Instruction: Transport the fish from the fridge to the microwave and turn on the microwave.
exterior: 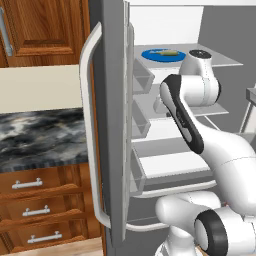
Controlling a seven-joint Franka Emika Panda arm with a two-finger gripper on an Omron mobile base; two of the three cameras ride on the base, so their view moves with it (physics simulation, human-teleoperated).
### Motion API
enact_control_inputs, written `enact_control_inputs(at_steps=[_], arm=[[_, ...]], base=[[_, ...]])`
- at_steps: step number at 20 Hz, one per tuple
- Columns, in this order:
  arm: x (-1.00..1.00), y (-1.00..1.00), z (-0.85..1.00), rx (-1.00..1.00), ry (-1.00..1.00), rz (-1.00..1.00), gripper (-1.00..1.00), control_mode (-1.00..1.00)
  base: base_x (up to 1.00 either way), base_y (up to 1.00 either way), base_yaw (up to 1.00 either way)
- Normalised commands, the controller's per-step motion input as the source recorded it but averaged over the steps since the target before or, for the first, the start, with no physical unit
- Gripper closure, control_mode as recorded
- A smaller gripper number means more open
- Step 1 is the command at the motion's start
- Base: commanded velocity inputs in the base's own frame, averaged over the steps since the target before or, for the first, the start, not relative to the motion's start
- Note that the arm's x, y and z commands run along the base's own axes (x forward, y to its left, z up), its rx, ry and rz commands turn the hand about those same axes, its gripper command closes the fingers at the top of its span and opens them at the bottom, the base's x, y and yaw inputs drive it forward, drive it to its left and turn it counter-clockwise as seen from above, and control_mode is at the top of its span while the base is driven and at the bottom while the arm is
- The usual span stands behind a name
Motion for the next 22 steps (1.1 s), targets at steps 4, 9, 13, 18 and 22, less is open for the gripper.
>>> enact_control_inputs(at_steps=[4, 9, 13, 18, 22], arm=[[-0.02, 0.0, 0.0, 0.0, 0.0, 0.0, -1.0, -1.0], [-0.1, -0.03, -0.01, 0.0, 0.0, 0.0, -1.0, -1.0], [-0.04, -0.12, 0.0, 0.0, 0.0, 0.0, -1.0, -1.0], [0.0, -0.19, 0.09, 0.0, 0.0, 0.0, -1.0, -1.0], [0.01, -0.13, 0.17, 0.0, -0.06, 0.0, -1.0, -1.0]], base=[[0.0, 0.0, 0.0], [0.0, 0.0, 0.0], [0.0, 0.0, 0.0], [0.0, 0.0, 0.0], [0.0, 0.0, 0.0]])
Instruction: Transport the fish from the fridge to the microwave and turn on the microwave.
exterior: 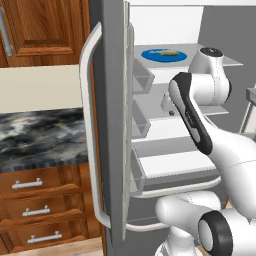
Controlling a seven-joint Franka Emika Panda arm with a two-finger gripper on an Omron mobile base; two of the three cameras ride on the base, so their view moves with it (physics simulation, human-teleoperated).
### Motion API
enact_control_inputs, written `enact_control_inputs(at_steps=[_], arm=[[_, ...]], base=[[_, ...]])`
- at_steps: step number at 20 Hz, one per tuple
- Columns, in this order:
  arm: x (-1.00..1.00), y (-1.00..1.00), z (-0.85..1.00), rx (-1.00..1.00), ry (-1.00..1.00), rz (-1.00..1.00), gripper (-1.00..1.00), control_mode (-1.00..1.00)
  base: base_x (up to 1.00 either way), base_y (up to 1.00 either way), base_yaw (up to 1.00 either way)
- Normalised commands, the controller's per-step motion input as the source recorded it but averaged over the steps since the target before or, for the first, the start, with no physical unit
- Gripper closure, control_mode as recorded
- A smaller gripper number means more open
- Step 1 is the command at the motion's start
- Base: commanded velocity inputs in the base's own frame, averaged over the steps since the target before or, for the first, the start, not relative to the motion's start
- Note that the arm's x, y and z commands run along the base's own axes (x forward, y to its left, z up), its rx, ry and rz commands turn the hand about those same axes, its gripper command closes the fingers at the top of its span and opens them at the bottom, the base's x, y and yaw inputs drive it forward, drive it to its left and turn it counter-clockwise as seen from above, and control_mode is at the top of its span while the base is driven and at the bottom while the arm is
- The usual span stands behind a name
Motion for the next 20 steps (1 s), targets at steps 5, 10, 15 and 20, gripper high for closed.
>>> enact_control_inputs(at_steps=[5, 10, 15, 20], arm=[[0.0, -0.12, 0.22, 0.0, -0.19, 0.0, -1.0, -1.0], [0.02, -0.1, 0.21, -0.02, -0.31, 0.0, -1.0, -1.0], [0.05, -0.13, 0.23, -0.01, -0.3, 0.0, -1.0, -1.0], [0.06, -0.18, 0.21, 0.0, -0.24, 0.0, -1.0, -1.0]], base=[[0.0, 0.0, 0.0], [0.0, 0.0, 0.0], [0.0, 0.0, 0.0], [0.0, 0.0, 0.0]])
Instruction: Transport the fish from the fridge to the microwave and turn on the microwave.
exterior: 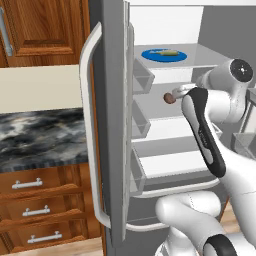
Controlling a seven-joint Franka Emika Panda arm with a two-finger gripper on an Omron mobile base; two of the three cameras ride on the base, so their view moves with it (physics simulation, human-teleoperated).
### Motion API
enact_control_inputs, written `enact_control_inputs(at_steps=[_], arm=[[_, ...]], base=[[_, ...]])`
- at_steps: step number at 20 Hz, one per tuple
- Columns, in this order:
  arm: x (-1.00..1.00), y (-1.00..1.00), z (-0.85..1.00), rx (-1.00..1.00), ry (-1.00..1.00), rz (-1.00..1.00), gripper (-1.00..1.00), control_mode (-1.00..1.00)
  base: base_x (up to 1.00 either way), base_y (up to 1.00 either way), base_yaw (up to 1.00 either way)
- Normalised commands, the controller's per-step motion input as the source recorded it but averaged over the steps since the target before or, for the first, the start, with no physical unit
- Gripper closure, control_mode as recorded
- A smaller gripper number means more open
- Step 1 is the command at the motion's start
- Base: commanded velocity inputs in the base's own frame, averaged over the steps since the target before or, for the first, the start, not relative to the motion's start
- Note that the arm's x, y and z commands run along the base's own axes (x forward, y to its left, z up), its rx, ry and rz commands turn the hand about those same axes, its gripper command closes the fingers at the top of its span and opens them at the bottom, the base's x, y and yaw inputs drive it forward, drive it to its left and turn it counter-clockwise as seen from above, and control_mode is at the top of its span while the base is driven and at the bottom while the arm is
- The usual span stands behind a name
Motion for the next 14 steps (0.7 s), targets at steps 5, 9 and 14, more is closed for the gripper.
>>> enact_control_inputs(at_steps=[5, 9, 14], arm=[[0.23, -0.24, 0.36, 0.0, -0.01, -0.01, -1.0, -1.0], [0.11, -0.21, 0.38, 0.0, 0.0, 0.0, -1.0, -1.0], [0.1, -0.22, 0.33, 0.0, 0.0, 0.0, -1.0, -1.0]], base=[[0.0, 0.0, 0.0], [0.0, 0.0, 0.0], [0.0, 0.0, 0.0]])
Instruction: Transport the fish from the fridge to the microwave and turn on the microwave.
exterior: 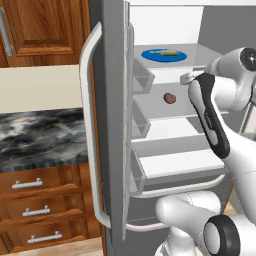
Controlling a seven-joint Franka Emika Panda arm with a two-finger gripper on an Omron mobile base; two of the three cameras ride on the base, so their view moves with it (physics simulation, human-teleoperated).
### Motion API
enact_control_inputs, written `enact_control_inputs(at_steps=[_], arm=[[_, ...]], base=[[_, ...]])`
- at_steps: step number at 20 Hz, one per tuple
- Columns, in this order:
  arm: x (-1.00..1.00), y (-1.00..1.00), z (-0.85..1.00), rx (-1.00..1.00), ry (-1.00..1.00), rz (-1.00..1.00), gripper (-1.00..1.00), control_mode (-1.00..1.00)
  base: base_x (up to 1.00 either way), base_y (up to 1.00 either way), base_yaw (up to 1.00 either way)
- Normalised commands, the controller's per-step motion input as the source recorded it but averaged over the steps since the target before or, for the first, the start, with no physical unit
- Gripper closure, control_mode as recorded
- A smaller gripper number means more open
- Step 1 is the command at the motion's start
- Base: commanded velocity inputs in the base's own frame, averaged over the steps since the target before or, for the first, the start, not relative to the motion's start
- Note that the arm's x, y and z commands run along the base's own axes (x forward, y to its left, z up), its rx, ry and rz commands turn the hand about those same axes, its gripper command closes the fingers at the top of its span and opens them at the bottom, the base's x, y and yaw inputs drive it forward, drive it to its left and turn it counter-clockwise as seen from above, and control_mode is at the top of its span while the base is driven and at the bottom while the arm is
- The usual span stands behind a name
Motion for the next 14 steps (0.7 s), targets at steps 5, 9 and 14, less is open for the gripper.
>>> enact_control_inputs(at_steps=[5, 9, 14], arm=[[0.1, -0.12, 0.3, 0.0, 0.0, 0.05, -1.0, -1.0], [0.15, -0.05, 0.22, 0.0, 0.0, 0.11, -1.0, -1.0], [0.2, -0.07, 0.26, 0.01, 0.0, 0.14, -1.0, -1.0]], base=[[0.0, 0.0, 0.0], [0.0, 0.0, 0.0], [0.0, 0.0, 0.0]])
